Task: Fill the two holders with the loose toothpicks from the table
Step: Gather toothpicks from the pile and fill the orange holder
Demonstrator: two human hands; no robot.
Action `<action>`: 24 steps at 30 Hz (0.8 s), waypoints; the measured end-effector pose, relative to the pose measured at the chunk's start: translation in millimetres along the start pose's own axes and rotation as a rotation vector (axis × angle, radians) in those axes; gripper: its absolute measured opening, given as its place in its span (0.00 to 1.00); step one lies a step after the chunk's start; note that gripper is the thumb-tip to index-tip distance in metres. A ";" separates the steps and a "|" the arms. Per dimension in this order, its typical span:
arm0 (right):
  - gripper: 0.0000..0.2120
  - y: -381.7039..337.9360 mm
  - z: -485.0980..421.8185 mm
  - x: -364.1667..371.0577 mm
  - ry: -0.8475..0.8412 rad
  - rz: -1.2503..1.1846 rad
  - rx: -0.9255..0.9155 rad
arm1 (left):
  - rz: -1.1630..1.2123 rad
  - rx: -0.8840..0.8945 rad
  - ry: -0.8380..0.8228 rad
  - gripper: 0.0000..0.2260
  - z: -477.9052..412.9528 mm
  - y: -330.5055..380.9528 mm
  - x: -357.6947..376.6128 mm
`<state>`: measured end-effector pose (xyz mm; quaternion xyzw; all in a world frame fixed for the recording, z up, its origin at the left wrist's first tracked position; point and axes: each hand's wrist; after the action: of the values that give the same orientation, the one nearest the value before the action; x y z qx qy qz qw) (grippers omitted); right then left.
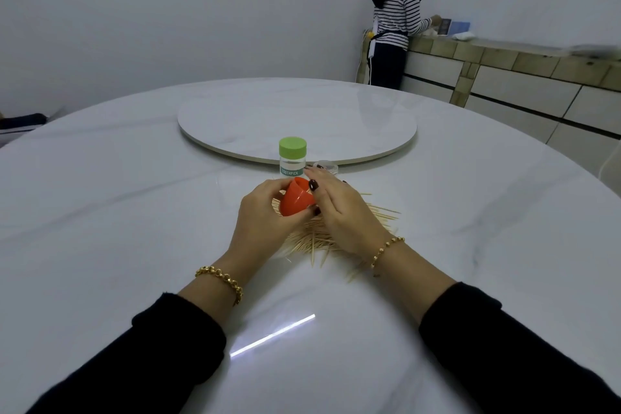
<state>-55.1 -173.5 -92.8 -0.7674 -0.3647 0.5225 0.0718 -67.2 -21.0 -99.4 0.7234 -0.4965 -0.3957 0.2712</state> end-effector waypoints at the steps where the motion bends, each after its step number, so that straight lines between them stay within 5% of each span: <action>1: 0.24 1.6 0.2 -2.8 0.018 -0.013 0.006 | -0.007 -0.004 0.001 0.22 -0.6 -1.3 -1.3; 24: 0.14 21.1 -35.6 7.9 -0.168 0.365 0.074 | -0.040 -0.125 0.099 0.25 -11.4 -17.6 -30.2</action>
<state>-12.9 -174.1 -93.2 -0.7714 -0.2048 0.6019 -0.0264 -54.6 13.4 -97.9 0.7334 -0.4424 -0.3949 0.3323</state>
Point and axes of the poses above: each hand's wrist, its own z-axis away from the middle knuckle, its own x-axis out of the palm, y = z × x, and after that the axes turned 8 degrees about z, right-handed
